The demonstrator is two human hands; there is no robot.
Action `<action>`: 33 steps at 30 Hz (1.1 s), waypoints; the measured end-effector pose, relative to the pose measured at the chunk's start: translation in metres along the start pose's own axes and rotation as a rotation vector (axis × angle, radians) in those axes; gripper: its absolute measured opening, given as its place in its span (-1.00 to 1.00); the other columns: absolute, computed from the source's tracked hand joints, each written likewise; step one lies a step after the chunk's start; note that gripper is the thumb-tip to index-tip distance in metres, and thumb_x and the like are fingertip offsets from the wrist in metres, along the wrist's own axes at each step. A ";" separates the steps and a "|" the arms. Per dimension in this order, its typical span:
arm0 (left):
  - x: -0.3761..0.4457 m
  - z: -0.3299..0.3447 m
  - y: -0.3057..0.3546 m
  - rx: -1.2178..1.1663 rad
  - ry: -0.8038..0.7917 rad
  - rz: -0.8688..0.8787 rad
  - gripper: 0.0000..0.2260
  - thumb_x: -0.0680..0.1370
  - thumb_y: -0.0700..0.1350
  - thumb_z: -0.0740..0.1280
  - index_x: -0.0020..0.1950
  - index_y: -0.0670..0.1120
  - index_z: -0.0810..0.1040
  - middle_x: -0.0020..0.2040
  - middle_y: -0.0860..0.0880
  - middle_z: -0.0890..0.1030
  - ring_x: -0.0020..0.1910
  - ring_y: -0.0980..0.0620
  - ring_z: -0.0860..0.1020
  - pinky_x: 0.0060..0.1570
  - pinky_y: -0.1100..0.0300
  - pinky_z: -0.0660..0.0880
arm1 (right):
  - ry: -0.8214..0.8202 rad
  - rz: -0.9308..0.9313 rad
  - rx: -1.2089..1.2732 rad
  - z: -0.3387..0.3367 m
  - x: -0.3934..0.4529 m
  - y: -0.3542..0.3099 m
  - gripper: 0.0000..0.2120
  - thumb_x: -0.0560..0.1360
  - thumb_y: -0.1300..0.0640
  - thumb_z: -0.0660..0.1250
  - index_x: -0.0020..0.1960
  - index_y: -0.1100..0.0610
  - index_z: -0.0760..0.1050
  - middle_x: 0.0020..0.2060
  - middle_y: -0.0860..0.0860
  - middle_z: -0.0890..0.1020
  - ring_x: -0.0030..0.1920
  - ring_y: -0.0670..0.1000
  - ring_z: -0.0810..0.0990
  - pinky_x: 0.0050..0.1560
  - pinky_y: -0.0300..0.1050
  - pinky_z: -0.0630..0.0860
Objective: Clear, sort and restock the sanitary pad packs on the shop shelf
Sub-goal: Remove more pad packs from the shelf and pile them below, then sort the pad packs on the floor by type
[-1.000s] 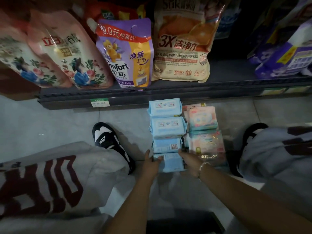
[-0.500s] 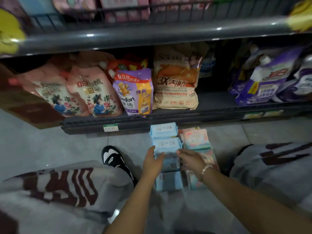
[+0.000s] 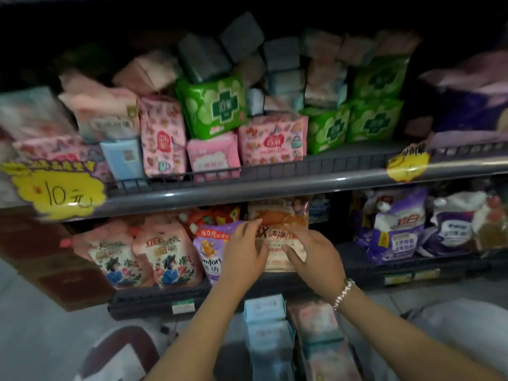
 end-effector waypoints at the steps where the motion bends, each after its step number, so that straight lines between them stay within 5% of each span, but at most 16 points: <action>1: 0.012 -0.011 0.010 0.047 0.025 0.050 -0.57 0.61 -0.07 0.24 0.47 -0.07 0.31 0.41 -0.05 0.35 0.36 -0.01 0.35 0.34 0.14 0.28 | 0.028 -0.037 -0.048 -0.009 0.014 -0.004 -0.57 0.46 -0.04 0.31 0.28 0.09 0.54 0.17 0.05 0.64 0.11 0.11 0.63 0.08 -0.01 0.55; 7: 0.081 -0.059 0.036 0.285 0.160 0.162 -0.58 0.60 -0.03 0.23 0.46 -0.04 0.35 0.41 -0.03 0.37 0.41 -0.05 0.30 0.37 0.03 0.19 | 0.104 -0.154 -0.281 -0.040 0.092 -0.014 -0.51 0.45 -0.13 0.15 0.22 0.09 0.58 0.15 0.06 0.65 0.10 0.11 0.64 0.03 0.03 0.58; 11: 0.125 -0.080 0.033 0.290 0.231 0.153 -0.60 0.59 -0.08 0.27 0.43 -0.11 0.40 0.41 -0.11 0.39 0.40 -0.13 0.31 0.38 0.00 0.18 | 0.121 -0.150 -0.300 -0.044 0.145 -0.008 -0.55 0.45 -0.07 0.31 0.27 0.12 0.53 0.22 0.13 0.59 0.16 0.20 0.60 0.03 0.10 0.58; 17: 0.184 -0.081 0.054 0.442 0.345 0.277 -0.56 0.40 -0.12 0.51 0.25 -0.17 0.56 0.20 -0.12 0.59 0.17 -0.12 0.51 0.18 0.08 0.25 | 0.064 0.012 -0.215 -0.049 0.211 0.019 -0.38 0.56 0.00 0.32 0.54 0.04 0.16 0.53 0.22 0.12 0.49 0.25 0.14 0.38 0.17 0.34; 21: 0.218 -0.072 0.053 0.521 0.231 0.179 -0.55 0.63 0.03 0.17 0.50 -0.08 0.29 0.44 -0.09 0.37 0.38 -0.11 0.32 0.32 0.04 0.24 | -0.052 0.061 -0.162 -0.046 0.245 0.040 -0.36 0.56 -0.05 0.29 0.54 0.07 0.12 0.53 0.22 0.07 0.51 0.22 0.08 0.44 0.08 0.18; 23: 0.223 -0.075 0.055 0.524 0.253 0.184 -0.60 0.63 0.03 0.13 0.44 -0.06 0.39 0.39 -0.06 0.44 0.34 -0.09 0.35 0.27 0.02 0.27 | -0.087 0.067 -0.128 -0.045 0.256 0.045 -0.42 0.55 -0.06 0.30 0.49 0.08 0.23 0.52 0.20 0.13 0.49 0.22 0.16 0.45 0.02 0.15; 27: 0.207 -0.112 0.067 0.505 0.617 0.368 -0.65 0.46 -0.02 0.17 0.12 -0.09 0.62 0.12 -0.11 0.60 0.12 -0.06 0.39 0.04 0.03 0.23 | -0.029 0.004 -0.282 -0.053 0.265 0.033 -0.47 0.55 -0.21 0.20 0.44 0.02 0.34 0.49 0.10 0.25 0.44 0.19 0.22 0.43 0.03 0.22; 30: 0.212 -0.145 0.056 0.624 0.700 0.257 -0.62 0.48 -0.06 0.33 0.27 -0.13 0.54 0.29 -0.18 0.51 0.29 -0.14 0.36 0.26 -0.07 0.12 | -0.031 -0.050 -0.332 -0.051 0.270 0.016 -0.50 0.55 -0.25 0.16 0.41 -0.06 0.37 0.49 0.00 0.28 0.45 0.13 0.22 0.39 -0.01 0.19; 33: 0.221 -0.177 0.038 0.770 0.578 -0.037 -0.48 0.52 0.08 0.32 0.41 -0.15 0.40 0.43 -0.24 0.35 0.45 -0.23 0.24 0.40 -0.15 0.00 | -0.091 -0.047 -0.328 -0.044 0.273 0.006 -0.50 0.56 -0.28 0.11 0.43 -0.10 0.33 0.45 -0.03 0.35 0.43 0.10 0.27 0.37 0.01 0.22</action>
Point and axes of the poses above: each hand's wrist, its own x-axis towards the middle knuckle, its own z-axis out of the palm, y = z × x, the point moved 9 cm from there along x, towards the middle knuckle
